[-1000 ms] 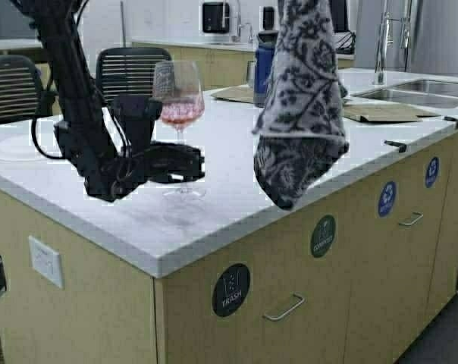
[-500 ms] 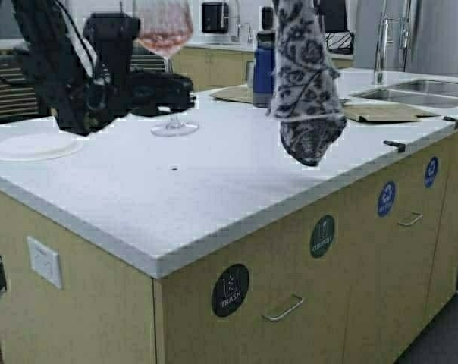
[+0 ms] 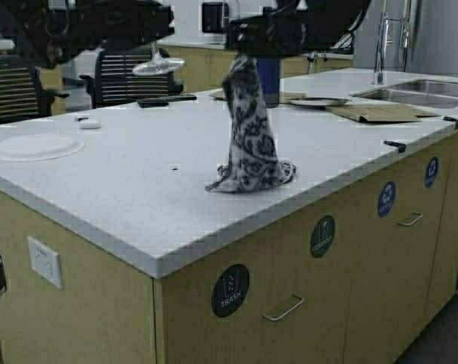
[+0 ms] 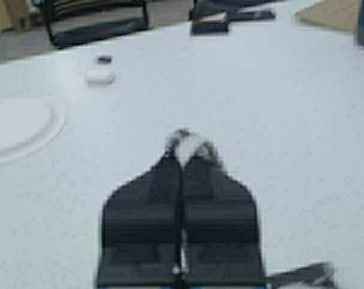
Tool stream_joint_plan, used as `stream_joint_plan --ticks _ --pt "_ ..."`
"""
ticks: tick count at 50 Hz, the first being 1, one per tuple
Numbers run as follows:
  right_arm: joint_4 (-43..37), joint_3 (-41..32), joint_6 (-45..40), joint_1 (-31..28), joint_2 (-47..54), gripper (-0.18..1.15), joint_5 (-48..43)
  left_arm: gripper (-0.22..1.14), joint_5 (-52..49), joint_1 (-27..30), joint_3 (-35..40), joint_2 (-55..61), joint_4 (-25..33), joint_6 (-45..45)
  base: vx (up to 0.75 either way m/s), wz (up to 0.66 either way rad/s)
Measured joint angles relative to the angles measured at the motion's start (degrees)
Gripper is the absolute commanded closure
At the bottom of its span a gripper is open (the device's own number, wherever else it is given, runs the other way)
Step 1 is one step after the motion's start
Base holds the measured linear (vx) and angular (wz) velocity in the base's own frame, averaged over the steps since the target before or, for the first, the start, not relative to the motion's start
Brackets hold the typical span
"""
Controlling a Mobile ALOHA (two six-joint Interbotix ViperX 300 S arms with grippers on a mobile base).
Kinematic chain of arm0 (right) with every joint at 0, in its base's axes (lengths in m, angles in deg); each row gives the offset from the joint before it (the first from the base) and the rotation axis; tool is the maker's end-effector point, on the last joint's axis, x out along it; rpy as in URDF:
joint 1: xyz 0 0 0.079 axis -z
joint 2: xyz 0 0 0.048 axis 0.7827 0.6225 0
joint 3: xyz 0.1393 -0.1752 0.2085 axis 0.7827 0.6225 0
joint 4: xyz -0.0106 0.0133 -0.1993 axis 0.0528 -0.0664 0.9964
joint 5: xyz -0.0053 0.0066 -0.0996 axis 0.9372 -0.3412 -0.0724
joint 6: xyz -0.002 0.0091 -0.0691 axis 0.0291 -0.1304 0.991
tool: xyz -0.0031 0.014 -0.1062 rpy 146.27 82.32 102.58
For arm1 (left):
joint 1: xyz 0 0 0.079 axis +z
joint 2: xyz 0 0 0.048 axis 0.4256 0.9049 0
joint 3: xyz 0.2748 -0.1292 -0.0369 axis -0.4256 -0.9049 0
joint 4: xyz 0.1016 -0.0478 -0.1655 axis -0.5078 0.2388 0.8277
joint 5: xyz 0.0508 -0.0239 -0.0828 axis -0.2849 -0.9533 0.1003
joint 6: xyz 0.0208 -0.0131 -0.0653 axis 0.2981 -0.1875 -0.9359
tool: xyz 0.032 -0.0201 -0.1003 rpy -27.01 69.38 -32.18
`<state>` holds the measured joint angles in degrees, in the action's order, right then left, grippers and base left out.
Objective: Get the cloth and wipe up the spill under the wine glass
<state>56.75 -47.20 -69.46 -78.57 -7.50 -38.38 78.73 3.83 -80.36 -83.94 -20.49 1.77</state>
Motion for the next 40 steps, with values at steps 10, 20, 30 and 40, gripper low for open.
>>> stream_joint_plan --ticks 10,20,30,40 --pt "0.09 -0.79 -0.44 -5.71 4.75 0.91 -0.09 0.57 -9.05 0.09 2.72 -7.29 0.00 -0.18 0.00 0.00" --pt "0.09 -0.88 -0.44 -12.48 7.73 0.91 -0.09 0.57 -18.37 0.00 6.77 -11.95 0.00 -0.35 0.00 0.00" --pt "0.09 -0.97 -0.44 -20.04 8.61 0.91 -0.09 0.57 -21.09 0.00 9.58 -12.92 0.00 -0.26 0.00 0.00" --pt "0.18 -1.58 -0.18 -23.12 8.61 0.91 -0.09 0.57 -21.18 0.09 10.99 -12.22 0.00 -0.26 0.00 0.00"
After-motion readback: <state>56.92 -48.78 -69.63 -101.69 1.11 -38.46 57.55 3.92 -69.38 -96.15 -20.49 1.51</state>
